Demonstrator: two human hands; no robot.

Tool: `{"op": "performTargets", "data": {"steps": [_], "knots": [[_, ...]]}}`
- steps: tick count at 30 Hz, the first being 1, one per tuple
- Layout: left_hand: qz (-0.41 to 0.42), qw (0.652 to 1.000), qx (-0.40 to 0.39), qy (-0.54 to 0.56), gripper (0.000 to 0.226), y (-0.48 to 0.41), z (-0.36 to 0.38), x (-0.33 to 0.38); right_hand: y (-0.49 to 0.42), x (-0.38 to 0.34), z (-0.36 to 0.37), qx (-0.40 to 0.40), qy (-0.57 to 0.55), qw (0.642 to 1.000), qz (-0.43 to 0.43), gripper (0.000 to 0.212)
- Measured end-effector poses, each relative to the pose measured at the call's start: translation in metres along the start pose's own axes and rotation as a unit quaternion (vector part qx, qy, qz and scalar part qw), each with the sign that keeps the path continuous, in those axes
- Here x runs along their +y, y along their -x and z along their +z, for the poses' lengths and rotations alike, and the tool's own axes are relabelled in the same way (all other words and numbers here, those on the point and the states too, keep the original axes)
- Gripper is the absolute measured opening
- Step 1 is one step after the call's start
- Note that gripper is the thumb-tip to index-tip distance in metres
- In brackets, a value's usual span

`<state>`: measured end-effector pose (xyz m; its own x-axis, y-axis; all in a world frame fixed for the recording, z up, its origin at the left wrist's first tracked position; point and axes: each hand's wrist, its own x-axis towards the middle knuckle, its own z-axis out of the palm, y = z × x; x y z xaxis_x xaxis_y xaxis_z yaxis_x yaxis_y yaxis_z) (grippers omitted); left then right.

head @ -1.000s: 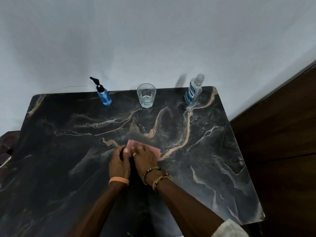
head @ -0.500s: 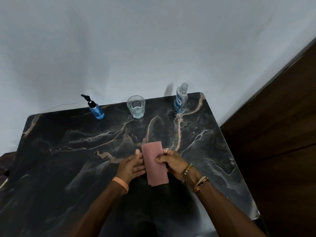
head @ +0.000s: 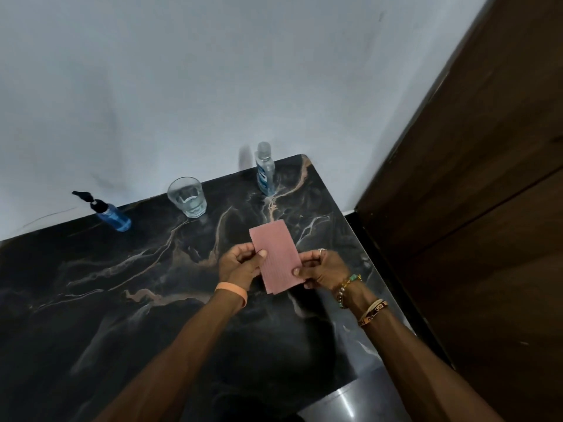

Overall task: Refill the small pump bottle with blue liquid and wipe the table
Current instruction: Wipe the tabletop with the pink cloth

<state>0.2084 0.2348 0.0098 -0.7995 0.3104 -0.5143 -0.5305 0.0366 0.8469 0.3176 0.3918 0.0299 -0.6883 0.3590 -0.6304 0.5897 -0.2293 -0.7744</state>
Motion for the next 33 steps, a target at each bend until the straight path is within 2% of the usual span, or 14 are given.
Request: {"op": "performTargets", "data": {"steps": [5, 12, 16, 21, 24, 28, 33], "knots": [[-0.039, 0.998, -0.038, -0.021, 0.021, -0.001, 0.055, -0.004, 0.004, 0.007, -0.052, 0.092, -0.006, 0.996, -0.006, 0.027], [-0.11, 0.986, -0.096, -0.074, 0.024, -0.002, 0.119, -0.035, 0.012, 0.033, -0.113, 0.185, 0.005, 0.982, 0.035, 0.022], [-0.166, 0.972, -0.131, -0.098, 0.032, 0.002, 0.144, -0.056, 0.014, 0.054, -0.136, 0.247, 0.058, 0.967, 0.039, 0.022], [-0.211, 0.96, -0.156, -0.101, 0.045, 0.007, 0.16, -0.074, 0.011, 0.075, -0.144, 0.273, 0.125, 0.953, 0.049, 0.019], [-0.206, 0.959, -0.147, -0.129, 0.049, 0.005, 0.162, -0.082, 0.006, 0.085, -0.145, 0.272, 0.15, 0.948, 0.061, 0.02], [-0.171, 0.956, -0.136, -0.195, 0.04, 0.0, 0.16, -0.09, -0.001, 0.093, -0.147, 0.281, 0.173, 0.941, 0.067, 0.024], [-0.163, 0.951, -0.144, -0.22, 0.036, -0.002, 0.153, -0.093, -0.003, 0.098, -0.147, 0.305, 0.187, 0.933, 0.049, 0.036]]}}
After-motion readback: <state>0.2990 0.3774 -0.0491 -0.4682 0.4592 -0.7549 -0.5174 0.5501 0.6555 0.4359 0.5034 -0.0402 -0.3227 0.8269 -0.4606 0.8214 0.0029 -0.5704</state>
